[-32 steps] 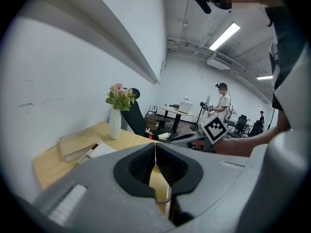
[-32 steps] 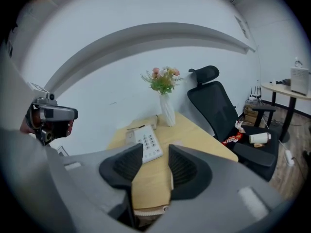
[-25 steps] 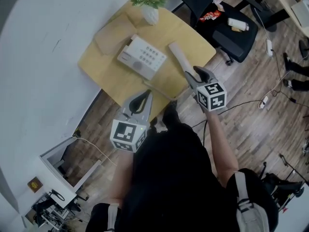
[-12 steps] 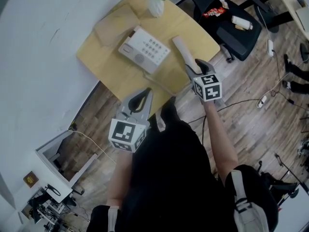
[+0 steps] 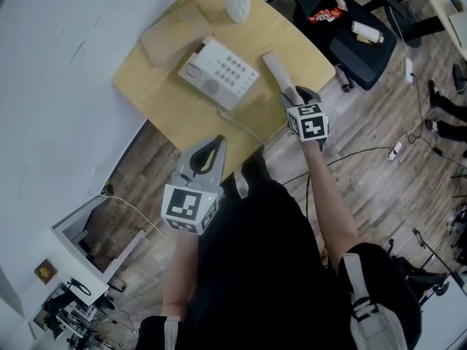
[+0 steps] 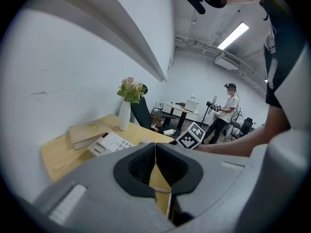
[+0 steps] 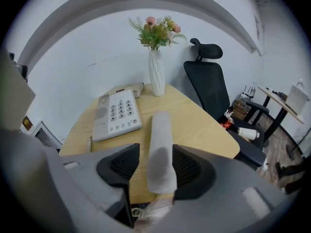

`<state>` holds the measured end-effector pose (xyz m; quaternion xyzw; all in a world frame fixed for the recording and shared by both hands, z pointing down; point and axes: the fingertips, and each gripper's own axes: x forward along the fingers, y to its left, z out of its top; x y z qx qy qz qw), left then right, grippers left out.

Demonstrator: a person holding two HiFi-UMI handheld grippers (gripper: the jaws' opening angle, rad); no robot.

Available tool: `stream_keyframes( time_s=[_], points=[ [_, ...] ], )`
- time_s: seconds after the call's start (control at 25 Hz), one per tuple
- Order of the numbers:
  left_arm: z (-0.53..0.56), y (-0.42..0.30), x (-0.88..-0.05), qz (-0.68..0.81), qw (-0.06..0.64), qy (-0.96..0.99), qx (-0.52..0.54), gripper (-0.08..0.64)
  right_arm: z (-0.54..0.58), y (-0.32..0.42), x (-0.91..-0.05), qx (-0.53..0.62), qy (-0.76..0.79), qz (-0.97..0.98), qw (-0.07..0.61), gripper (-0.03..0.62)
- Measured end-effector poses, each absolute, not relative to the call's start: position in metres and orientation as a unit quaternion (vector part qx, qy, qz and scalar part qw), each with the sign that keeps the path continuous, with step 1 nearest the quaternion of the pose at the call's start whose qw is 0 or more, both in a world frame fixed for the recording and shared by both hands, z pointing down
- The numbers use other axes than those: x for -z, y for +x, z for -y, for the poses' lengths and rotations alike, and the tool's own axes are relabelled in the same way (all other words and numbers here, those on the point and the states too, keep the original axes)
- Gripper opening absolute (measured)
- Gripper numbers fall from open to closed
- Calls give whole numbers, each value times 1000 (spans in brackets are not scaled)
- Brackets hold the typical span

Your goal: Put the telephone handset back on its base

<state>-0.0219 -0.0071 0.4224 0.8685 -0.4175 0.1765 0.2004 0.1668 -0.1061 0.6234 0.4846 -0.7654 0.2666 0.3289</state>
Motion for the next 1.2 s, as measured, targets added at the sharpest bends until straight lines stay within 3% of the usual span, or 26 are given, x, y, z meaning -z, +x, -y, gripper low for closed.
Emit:
stream_keyframes(
  time_s=[1.2],
  points=[
    [22,-32,-423,445,208,852,-184,12,135,165,-655,-247,465,759,383,236]
  ],
)
